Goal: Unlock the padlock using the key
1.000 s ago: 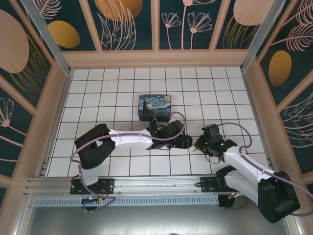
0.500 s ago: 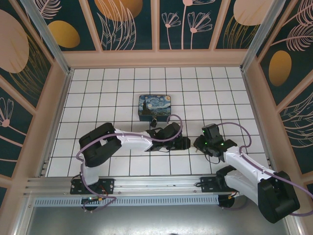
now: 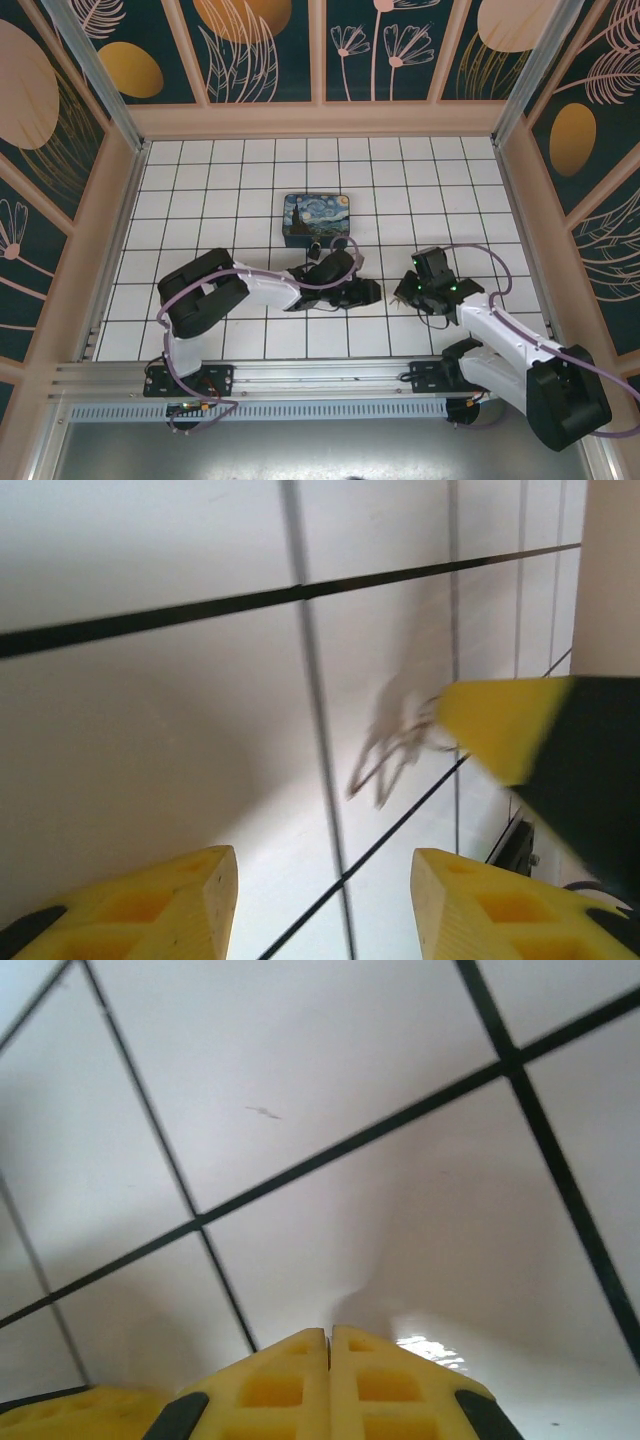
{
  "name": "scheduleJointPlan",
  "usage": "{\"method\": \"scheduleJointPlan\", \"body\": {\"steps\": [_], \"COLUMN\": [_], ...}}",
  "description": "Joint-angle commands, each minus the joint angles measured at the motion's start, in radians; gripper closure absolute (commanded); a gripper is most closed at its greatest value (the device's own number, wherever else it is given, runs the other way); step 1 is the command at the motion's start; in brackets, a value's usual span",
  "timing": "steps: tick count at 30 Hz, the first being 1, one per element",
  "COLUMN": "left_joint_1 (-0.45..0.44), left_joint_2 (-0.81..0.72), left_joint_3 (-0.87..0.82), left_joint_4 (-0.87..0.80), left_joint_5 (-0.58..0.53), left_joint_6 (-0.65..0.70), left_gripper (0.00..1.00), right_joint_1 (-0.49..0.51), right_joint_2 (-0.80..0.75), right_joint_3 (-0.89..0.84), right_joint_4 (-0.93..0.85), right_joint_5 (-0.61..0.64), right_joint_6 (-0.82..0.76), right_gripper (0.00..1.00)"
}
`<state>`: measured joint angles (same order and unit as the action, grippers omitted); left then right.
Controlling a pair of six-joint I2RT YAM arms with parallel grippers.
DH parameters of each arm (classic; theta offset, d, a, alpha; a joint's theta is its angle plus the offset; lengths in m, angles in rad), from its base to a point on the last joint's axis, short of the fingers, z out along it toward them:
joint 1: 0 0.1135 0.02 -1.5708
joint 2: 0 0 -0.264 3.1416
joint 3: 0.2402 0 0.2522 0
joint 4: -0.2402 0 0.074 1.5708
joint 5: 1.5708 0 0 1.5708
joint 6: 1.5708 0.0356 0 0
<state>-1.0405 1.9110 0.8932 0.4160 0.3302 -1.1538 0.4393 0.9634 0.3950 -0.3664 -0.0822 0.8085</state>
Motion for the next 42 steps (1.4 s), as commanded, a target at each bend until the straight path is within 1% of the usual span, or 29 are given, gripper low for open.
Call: {"method": "scheduleJointPlan", "body": {"steps": [1, 3, 6, 9, 14, 16, 20, 24, 28, 30, 33, 39, 40, 42], "left_joint_1": [0.017, 0.016, 0.021, 0.038, 0.063, 0.074, 0.093, 0.095, 0.099, 0.105, 0.109, 0.12, 0.123, 0.138], "left_joint_2": [-0.042, -0.055, -0.077, -0.091, -0.116, -0.126, -0.136, -0.148, -0.157, -0.158, -0.154, -0.145, -0.149, -0.164], "left_joint_3": [-0.015, -0.006, -0.01, -0.034, -0.06, -0.081, -0.126, -0.132, -0.155, -0.155, -0.144, -0.168, -0.178, -0.22], "left_joint_4": [0.076, 0.054, 0.069, 0.134, 0.192, 0.241, 0.373, 0.463, 0.563, 0.556, 0.526, 0.62, 0.618, 0.677], "left_joint_5": [0.075, 0.077, 0.074, 0.096, 0.106, 0.106, 0.101, 0.087, 0.055, 0.047, 0.045, 0.03, 0.017, -0.016], "left_joint_6": [-0.023, -0.009, -0.008, -0.015, -0.019, -0.056, -0.173, -0.26, -0.358, -0.37, -0.353, -0.399, -0.403, -0.424], "left_gripper": [0.52, 0.52, 0.52, 0.53, 0.53, 0.52, 0.52, 0.52, 0.49, 0.48, 0.47, 0.45, 0.44, 0.42], "right_joint_1": [-0.004, -0.004, -0.004, -0.004, -0.004, -0.004, -0.001, 0.011, 0.028, 0.041, 0.065, 0.102, 0.102, 0.102], "right_joint_2": [-0.038, -0.046, -0.048, -0.048, -0.043, -0.039, -0.04, -0.056, -0.067, -0.068, -0.063, -0.065, -0.07, -0.076], "right_joint_3": [0.064, 0.083, 0.105, 0.134, 0.189, 0.21, 0.223, 0.201, 0.172, 0.166, 0.168, 0.153, 0.15, 0.154], "right_joint_4": [-0.017, -0.019, -0.02, -0.022, -0.035, -0.046, -0.039, 0.045, 0.126, 0.153, 0.176, 0.218, 0.222, 0.21], "right_joint_5": [-0.034, -0.053, -0.086, -0.112, -0.166, -0.186, -0.232, -0.286, -0.306, -0.313, -0.319, -0.323, -0.323, -0.32], "right_joint_6": [-0.033, -0.034, -0.031, -0.022, -0.002, 0.006, 0.055, 0.151, 0.249, 0.286, 0.32, 0.377, 0.386, 0.389], "right_gripper": [1.0, 1.0, 1.0, 1.0, 1.0, 1.0, 1.0, 1.0, 1.0, 1.0, 1.0, 1.0, 1.0, 1.0]}}
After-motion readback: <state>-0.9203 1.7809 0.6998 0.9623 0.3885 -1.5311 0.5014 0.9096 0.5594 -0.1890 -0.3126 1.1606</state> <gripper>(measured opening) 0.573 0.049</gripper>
